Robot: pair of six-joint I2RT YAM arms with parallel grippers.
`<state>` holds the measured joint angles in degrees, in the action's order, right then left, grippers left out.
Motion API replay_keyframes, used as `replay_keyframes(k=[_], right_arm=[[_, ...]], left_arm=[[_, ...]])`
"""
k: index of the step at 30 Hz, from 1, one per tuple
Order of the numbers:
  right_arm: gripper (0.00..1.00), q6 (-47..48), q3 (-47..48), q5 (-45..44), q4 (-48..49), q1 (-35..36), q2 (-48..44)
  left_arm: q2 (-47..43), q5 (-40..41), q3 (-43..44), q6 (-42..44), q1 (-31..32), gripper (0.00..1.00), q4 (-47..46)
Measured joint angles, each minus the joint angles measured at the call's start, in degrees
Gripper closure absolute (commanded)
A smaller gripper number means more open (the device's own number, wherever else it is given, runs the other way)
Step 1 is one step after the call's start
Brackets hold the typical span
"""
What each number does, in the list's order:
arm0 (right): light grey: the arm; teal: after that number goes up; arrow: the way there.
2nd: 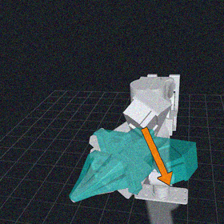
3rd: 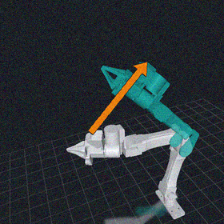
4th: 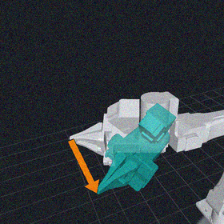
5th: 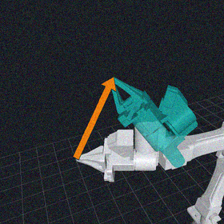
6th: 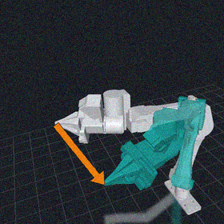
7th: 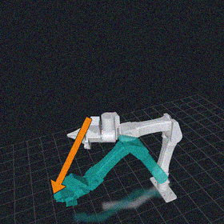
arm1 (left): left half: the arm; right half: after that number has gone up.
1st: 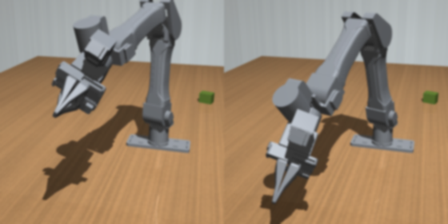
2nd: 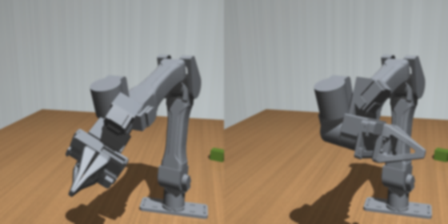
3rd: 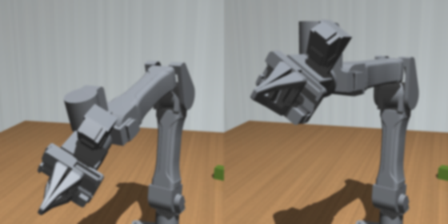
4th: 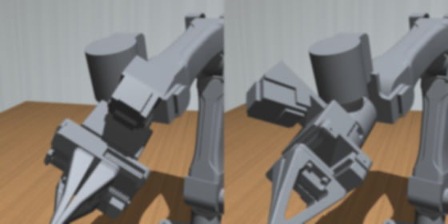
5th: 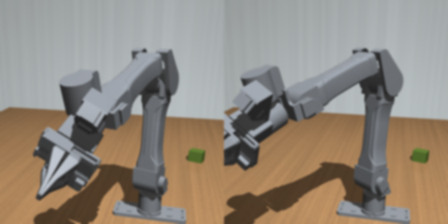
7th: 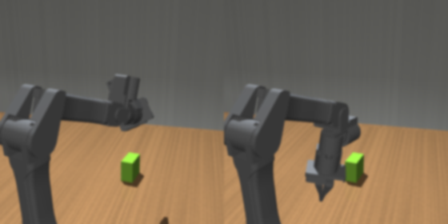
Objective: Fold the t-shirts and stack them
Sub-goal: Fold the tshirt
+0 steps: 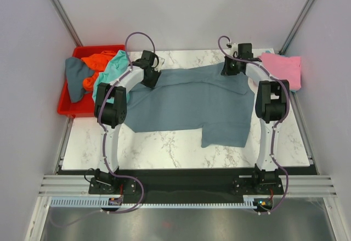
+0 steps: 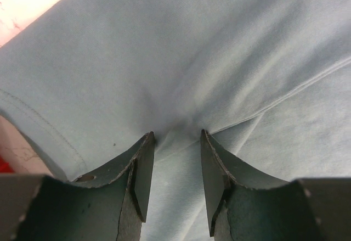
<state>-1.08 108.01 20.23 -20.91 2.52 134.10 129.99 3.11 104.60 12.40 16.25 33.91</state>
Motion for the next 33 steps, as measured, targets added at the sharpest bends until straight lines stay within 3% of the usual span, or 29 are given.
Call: replay_keyframes(k=[9,12,15,18,24,33], right_arm=[[0.93,0.6,-9.6,-0.2,0.0,3.8,-10.6],[0.87,-0.2,-17.3,-0.2,0.1,6.3,-15.2],[0.62,-1.2,-25.7,-0.3,-0.2,9.5,-20.1],[0.59,-1.7,-30.1,-0.4,-1.9,12.3,-23.7],[0.59,-1.9,-23.4,-0.9,-2.9,9.3,-23.4],[0.58,-1.9,-8.3,-3.4,0.4,1.0,-12.1]], left_arm=[[-0.4,-1.4,0.1,-1.1,-0.2,0.54,0.0],[-0.8,-2.3,0.1,-1.2,-0.5,0.54,0.0],[-1.5,-3.1,0.0,-1.4,-1.0,0.54,0.1],[-2.5,-3.4,-0.2,-1.6,-1.6,0.54,0.1],[-4.9,-3.5,-1.3,-1.7,-2.3,0.54,0.2],[-4.3,-2.5,-1.4,-1.7,-2.3,0.51,0.3]])
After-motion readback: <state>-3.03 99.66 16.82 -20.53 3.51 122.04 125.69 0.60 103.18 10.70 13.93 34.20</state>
